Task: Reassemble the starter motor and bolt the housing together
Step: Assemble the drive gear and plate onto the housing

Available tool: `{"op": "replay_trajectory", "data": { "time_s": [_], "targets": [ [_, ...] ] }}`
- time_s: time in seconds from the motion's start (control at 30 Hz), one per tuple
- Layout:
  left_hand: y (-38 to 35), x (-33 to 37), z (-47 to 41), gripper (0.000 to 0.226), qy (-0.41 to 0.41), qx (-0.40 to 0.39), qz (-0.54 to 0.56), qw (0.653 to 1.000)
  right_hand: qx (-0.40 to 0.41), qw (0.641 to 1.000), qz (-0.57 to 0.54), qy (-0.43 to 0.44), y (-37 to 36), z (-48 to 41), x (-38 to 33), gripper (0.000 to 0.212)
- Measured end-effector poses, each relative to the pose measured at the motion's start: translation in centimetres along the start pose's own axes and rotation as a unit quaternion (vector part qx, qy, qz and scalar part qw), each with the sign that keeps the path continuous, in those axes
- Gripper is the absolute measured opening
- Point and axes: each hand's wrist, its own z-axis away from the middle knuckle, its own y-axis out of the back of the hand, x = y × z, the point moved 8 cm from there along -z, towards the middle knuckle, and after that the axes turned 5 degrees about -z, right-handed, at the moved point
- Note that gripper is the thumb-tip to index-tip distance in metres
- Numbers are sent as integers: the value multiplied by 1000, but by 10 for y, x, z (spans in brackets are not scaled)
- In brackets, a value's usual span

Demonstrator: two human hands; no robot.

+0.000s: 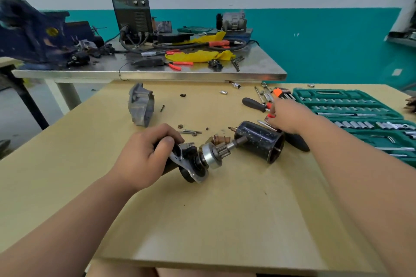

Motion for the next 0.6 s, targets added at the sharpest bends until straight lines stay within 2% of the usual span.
{"op": "replay_trajectory", "data": {
  "time_s": [0.07, 0.13, 0.17, 0.2, 0.23, 0.27, 0.3, 0.33, 0.4, 0.5, 0.6],
  "targets": [
    [-4, -1, 4, 32, 0, 8, 26, 1000, 40, 997, -65, 24, 16, 16, -6, 50],
    [-9, -6, 6, 30, 21, 13, 64, 998, 157, 973, -157, 60, 52, 42, -14, 42],
    [-12, -10, 7, 30, 34, 16, 81, 996, 224, 941, -241, 78, 73, 61, -19, 32],
    [-15, -12, 8, 30, 46, 19, 95, 994, 261, 893, -354, 94, 90, 81, -24, 23],
    [-18, -14, 9, 31, 57, 22, 108, 992, 252, 835, -475, 115, 100, 100, -34, 18],
    [-21, -15, 10, 31, 66, 29, 120, 990, 210, 786, -564, 142, 103, 115, -50, 16],
    [-22, -16, 11, 31, 71, 37, 130, 988, 154, 767, -600, 166, 100, 128, -71, 16],
    [-24, -15, 11, 31, 74, 45, 138, 987, 99, 774, -597, 188, 93, 139, -92, 17],
    [-26, -15, 13, 31, 76, 51, 149, 985, 28, 810, -545, 213, 75, 154, -125, 18],
    [-30, -15, 14, 32, 81, 44, 171, 981, 23, 846, -488, 211, 55, 160, -140, 19],
    [-27, -13, 14, 32, 72, 54, 156, 984, 21, 848, -492, 197, 49, 161, -135, 26]
  ]
}}
